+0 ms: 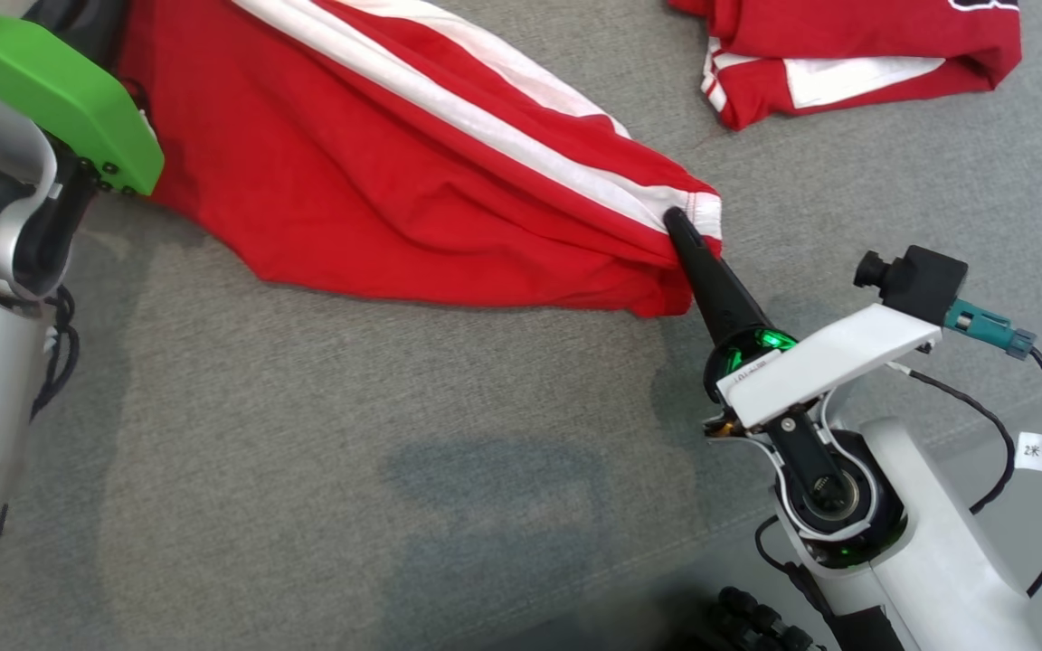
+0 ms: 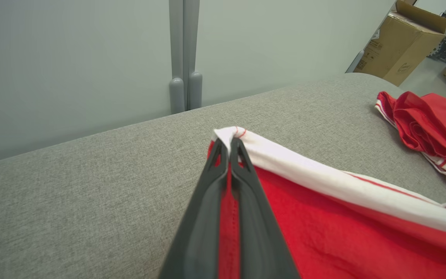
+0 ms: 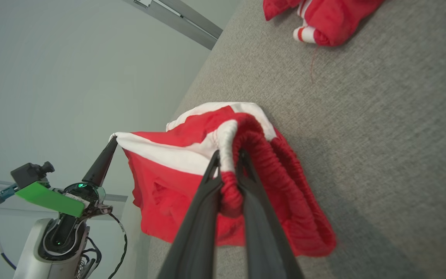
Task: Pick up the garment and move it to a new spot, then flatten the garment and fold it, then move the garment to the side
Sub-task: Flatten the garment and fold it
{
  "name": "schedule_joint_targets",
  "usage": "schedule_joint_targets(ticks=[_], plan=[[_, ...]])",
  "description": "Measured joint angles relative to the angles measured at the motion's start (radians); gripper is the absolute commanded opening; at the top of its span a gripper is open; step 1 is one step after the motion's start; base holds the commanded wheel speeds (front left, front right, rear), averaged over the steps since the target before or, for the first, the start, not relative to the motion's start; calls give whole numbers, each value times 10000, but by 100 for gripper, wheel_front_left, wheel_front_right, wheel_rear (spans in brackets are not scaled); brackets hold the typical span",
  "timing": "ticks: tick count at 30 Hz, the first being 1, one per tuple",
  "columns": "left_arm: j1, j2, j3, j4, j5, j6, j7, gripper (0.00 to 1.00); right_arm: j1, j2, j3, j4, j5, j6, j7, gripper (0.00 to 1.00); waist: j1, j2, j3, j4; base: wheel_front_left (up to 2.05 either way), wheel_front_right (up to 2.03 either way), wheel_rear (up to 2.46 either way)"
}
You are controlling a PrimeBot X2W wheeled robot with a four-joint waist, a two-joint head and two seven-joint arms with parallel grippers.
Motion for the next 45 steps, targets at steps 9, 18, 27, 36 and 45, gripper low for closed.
schedule_joint_targets(ticks=[9, 18, 27, 36, 45], plan=[[-450, 159, -232, 1104, 117, -174, 0, 0, -350, 10, 518, 267, 136, 0, -566, 0, 0, 0, 285, -587, 0, 0, 0], [-645, 38, -284, 1827, 69, -255, -165, 100, -621, 6, 840, 470, 138, 2, -874, 69, 0, 0, 324, -686, 0, 0, 0], [-739, -253, -522, 2543, -82, -339, -552, 100, -778, -2, 940, 913, 192, 6, -1149, 100, 0, 0, 58, -545, 0, 0, 0], [-729, -476, -667, 3033, -128, -428, -1156, 100, -917, -58, 947, 1486, -86, 4, -1239, 100, 0, 0, -399, -328, 0, 0, 0], [-267, -464, -926, 3756, -617, -435, -1009, 100, -829, -516, 980, 1806, -625, -96, -1329, 100, -1, 0, -980, -101, 0, 0, 0]])
